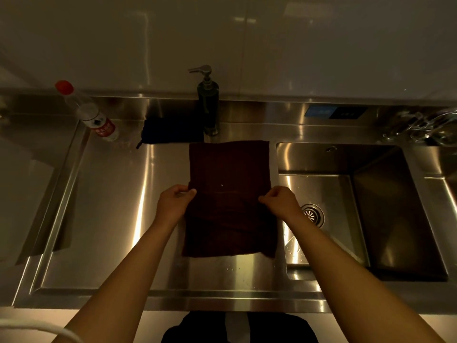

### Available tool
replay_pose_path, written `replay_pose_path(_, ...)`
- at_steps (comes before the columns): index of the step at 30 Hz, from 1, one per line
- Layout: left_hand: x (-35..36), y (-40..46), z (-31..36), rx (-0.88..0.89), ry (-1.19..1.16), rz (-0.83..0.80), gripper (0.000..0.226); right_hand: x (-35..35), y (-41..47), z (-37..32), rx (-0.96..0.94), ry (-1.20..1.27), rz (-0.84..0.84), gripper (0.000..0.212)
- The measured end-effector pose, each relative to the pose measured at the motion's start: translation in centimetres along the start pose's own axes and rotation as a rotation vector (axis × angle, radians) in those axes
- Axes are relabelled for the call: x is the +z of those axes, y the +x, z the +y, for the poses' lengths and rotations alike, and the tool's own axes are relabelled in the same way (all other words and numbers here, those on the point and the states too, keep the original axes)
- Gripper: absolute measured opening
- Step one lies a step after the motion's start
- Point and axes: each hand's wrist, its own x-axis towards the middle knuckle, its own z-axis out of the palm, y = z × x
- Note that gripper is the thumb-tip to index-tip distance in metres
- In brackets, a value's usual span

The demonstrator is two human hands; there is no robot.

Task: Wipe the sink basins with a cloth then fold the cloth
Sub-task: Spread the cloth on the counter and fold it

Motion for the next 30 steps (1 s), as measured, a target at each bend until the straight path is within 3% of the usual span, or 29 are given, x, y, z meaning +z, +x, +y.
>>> replay_pose_path(6,0.5,1.3,-1.4,0.054,0.298,-0.045,0.02,2.0,-0.9,0.5,-0.231,-0.414,0.021,0.035)
replay_pose_path(11,0.5,1.3,-2.2,0.147,0.452,-0.047,0.008,2.4,-1.1,0.7,-0.306,-0.482,0.032,0.012)
replay_pose_path(17,0.0,0.8,-2.1,0.193,0.313,0.08,0.017,2.8,-1.3,1.2,-0.372,-0.449,0.069,0.012)
replay_pose_path(20,-0.3,0.8,-1.7,0.26,0.277,0.099,0.026,2.5,-1.1,1.5,-0.363,-0.465,-0.013,0.033)
replay_pose_path(23,-0.3,1.1,-1.2,0.296,0.249,0.125,0.031,2.1,-0.7,0.9,-0.378,-0.546,-0.009,0.018)
replay_pose_path(26,-0.4,1.7,-0.9,0.298,0.202,0.157,0.029,1.2,0.0,-0.1,-0.36,-0.406,0.08,0.007)
replay_pose_path(30,-0.5,3.0,0.1,0.265,0.071,0.187,0.03,-1.2,2.1,-2.3,-0.229,-0.039,0.112,0.013)
